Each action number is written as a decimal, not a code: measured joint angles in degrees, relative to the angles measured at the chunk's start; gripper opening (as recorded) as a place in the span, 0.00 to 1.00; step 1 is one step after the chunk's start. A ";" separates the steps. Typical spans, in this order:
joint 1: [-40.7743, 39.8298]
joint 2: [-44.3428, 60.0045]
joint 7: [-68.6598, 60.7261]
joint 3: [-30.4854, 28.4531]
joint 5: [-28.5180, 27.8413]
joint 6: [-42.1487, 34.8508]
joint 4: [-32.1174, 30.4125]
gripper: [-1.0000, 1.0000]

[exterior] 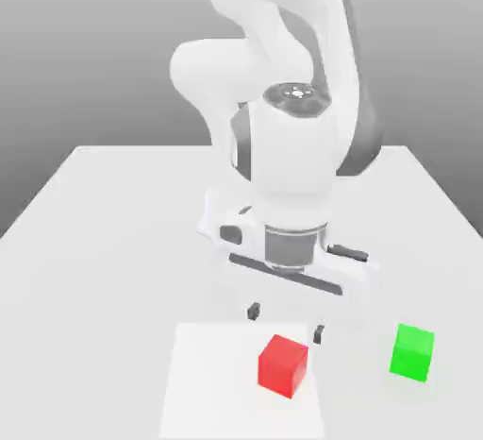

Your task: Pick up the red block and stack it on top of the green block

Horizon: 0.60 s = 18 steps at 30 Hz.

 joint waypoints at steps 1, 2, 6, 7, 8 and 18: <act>0.63 2.08 0.78 -0.84 -0.96 1.72 0.26 0.50; 1.36 4.16 1.50 -1.77 -1.88 3.45 0.56 0.50; 2.08 6.14 2.16 -2.68 -2.73 5.13 0.86 0.00; 2.07 6.14 2.19 -2.68 -2.75 5.17 0.86 0.00; 2.06 6.14 2.21 -2.67 -2.78 5.21 0.86 0.00; 5.84 -5.54 -2.58 3.40 2.93 -6.22 0.65 0.00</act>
